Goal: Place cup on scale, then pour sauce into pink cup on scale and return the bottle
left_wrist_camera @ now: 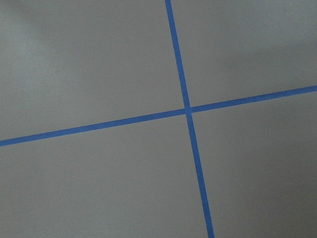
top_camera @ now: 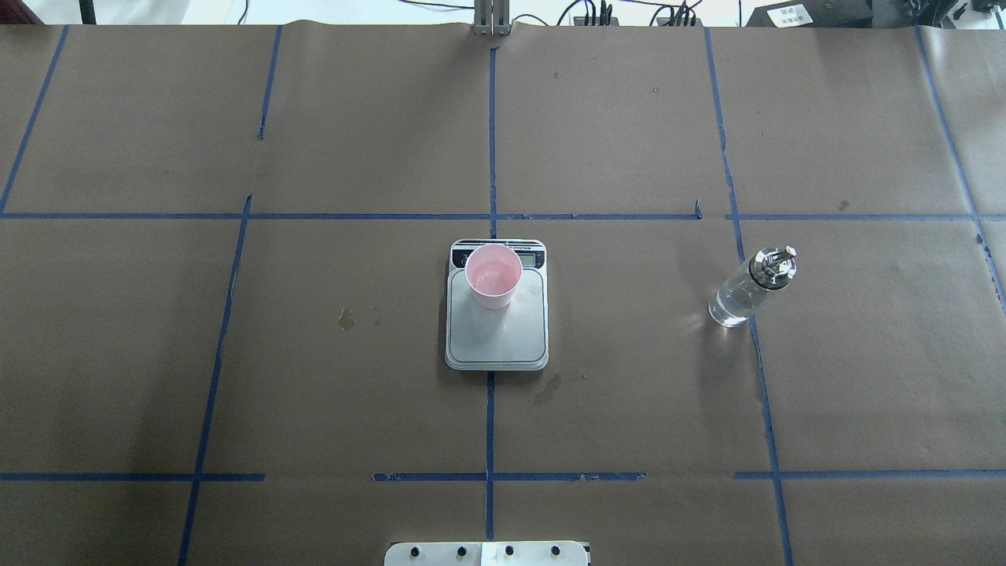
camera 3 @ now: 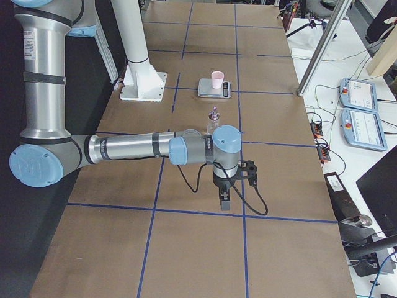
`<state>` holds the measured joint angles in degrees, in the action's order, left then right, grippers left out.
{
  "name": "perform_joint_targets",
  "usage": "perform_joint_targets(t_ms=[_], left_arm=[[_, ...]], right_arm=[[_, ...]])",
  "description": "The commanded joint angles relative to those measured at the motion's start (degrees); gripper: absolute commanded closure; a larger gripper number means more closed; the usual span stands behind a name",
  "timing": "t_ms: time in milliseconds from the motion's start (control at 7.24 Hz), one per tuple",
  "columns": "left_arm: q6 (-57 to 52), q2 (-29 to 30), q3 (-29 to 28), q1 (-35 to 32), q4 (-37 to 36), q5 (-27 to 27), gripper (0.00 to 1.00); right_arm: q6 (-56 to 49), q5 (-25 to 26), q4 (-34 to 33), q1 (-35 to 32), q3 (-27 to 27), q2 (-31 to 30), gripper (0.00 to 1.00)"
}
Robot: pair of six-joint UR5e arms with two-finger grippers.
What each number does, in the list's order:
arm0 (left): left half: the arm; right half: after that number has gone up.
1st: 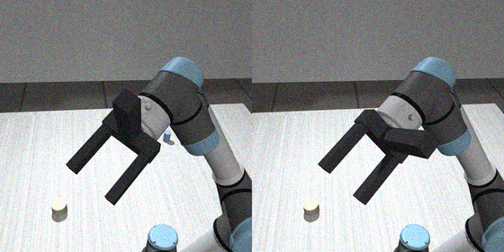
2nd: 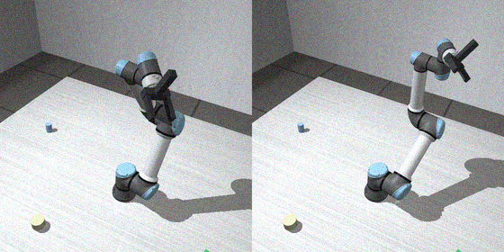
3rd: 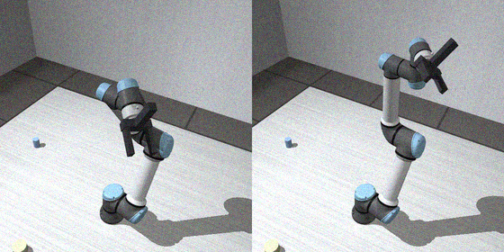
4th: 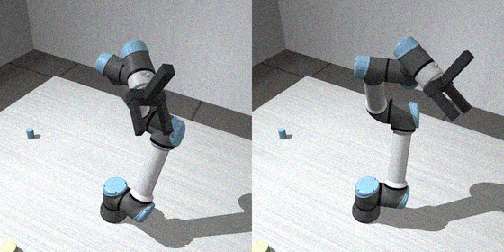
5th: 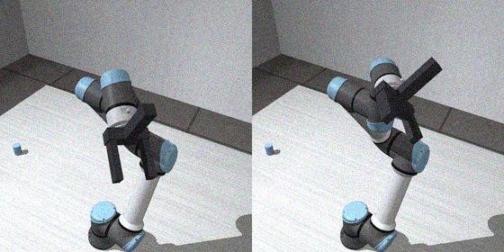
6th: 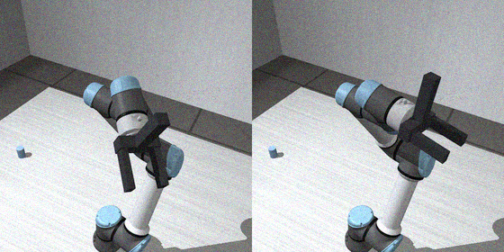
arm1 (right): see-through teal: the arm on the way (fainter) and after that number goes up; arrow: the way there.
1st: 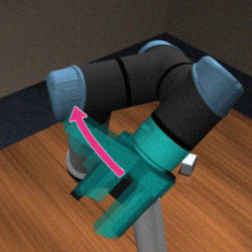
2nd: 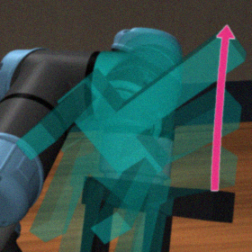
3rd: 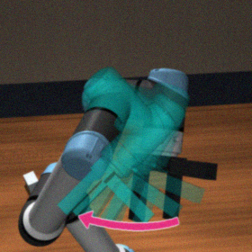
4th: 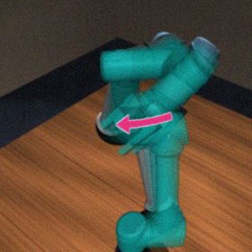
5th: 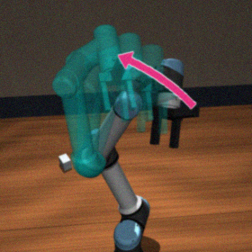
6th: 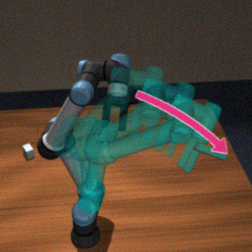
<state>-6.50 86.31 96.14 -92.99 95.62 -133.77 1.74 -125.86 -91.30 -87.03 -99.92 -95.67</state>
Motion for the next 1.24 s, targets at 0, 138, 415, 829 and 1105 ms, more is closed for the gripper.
perform_joint_targets(t_ms=[0, 138, 415, 829, 1105], left_arm=[[0.00, 0.00, 0.02, 0.00, 0.00, 0.00, 0.00], [0.00, 0.00, 0.02, 0.00, 0.00, 0.00, 0.00], [0.00, 0.00, 0.10, 0.00, 0.00, 0.00, 0.00], [0.00, -0.09, -0.07, 0.00, -0.26, 0.00, 0.00], [0.00, -0.18, 0.28, -0.09, -0.09, -2.00, 0.00]], right_arm=[[0.11, 0.08, 0.42, 0.02, -0.19, -0.92, 0.00], [0.54, -0.09, 0.34, 0.02, -0.28, -0.31, 0.00], [0.73, 0.09, 0.42, 0.81, -0.19, -0.13, 0.00], [0.46, 0.09, 0.34, 3.62, -0.19, 1.54, 0.00], [0.63, 0.17, 0.42, 3.54, 0.07, 1.19, 0.00]])
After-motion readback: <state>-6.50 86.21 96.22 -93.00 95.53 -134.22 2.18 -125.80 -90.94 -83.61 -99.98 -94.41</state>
